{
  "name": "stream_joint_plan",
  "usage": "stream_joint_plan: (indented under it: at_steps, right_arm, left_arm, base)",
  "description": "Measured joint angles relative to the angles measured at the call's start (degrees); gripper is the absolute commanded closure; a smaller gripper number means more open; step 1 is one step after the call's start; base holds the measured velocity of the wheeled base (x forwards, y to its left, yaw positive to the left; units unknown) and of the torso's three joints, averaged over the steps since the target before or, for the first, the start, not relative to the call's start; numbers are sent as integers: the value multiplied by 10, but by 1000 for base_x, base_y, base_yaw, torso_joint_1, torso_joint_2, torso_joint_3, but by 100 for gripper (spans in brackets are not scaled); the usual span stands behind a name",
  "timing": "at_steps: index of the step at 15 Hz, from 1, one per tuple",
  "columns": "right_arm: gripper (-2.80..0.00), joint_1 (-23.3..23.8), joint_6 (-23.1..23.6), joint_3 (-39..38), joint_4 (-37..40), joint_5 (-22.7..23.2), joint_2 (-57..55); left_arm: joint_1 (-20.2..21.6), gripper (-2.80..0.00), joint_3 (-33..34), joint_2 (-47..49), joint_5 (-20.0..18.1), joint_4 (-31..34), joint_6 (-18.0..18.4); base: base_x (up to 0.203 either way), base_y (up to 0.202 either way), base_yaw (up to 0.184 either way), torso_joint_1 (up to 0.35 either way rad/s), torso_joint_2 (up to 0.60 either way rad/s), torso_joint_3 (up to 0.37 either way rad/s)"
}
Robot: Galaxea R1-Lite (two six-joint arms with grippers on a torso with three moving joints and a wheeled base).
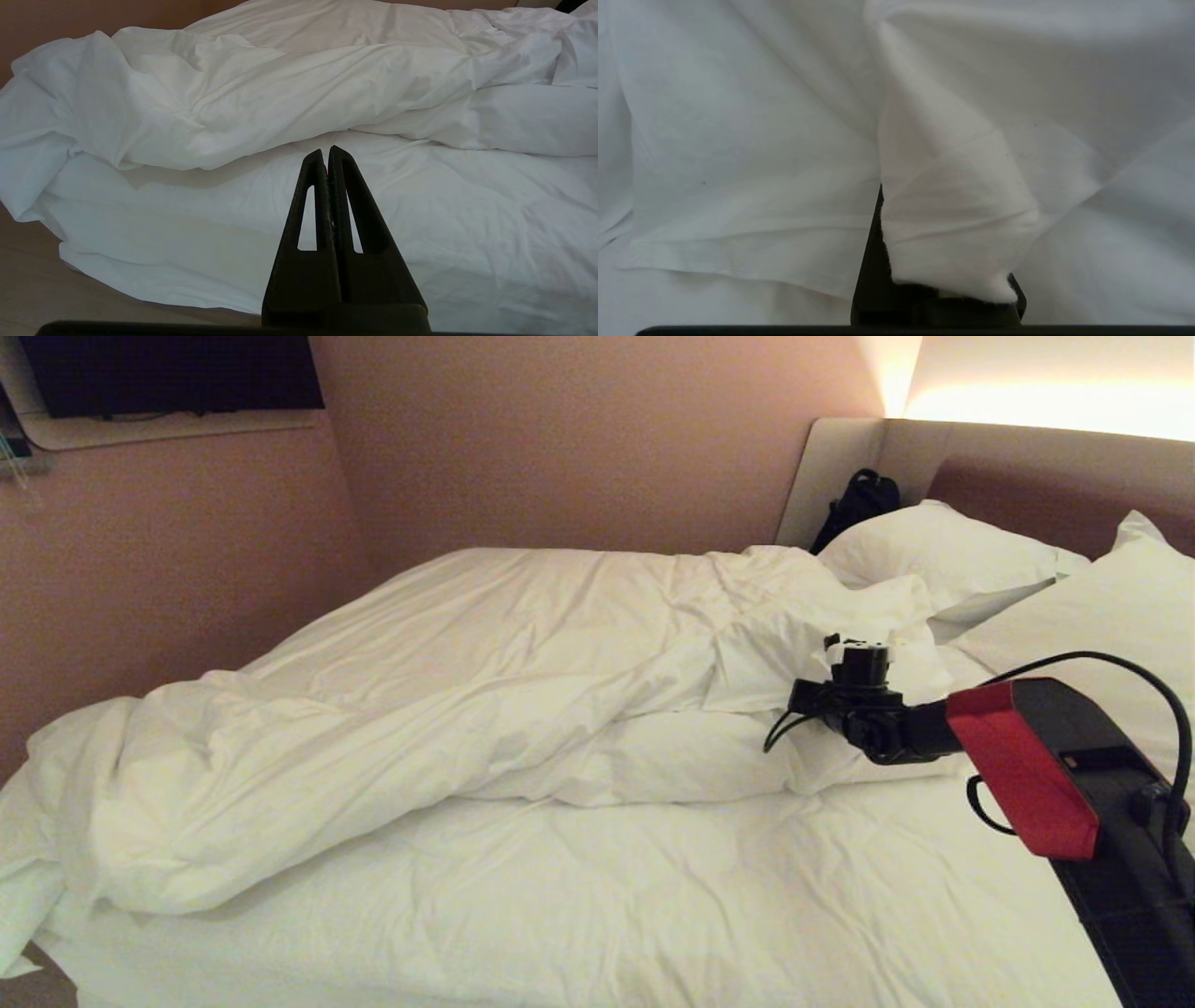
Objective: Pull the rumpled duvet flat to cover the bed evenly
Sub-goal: Flatten the corners of the folded blanket
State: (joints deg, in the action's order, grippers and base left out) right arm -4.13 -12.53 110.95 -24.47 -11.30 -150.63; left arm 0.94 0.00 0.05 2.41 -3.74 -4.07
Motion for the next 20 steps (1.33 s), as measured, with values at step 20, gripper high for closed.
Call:
stream_joint_plan:
  at_steps: [20]
  right_arm:
    - [0, -27, -50, -236, -1, 47, 373]
  left_arm:
    - [0, 0, 0, 0, 0, 0, 0]
  base:
    - [0, 0, 0, 0, 0, 0]
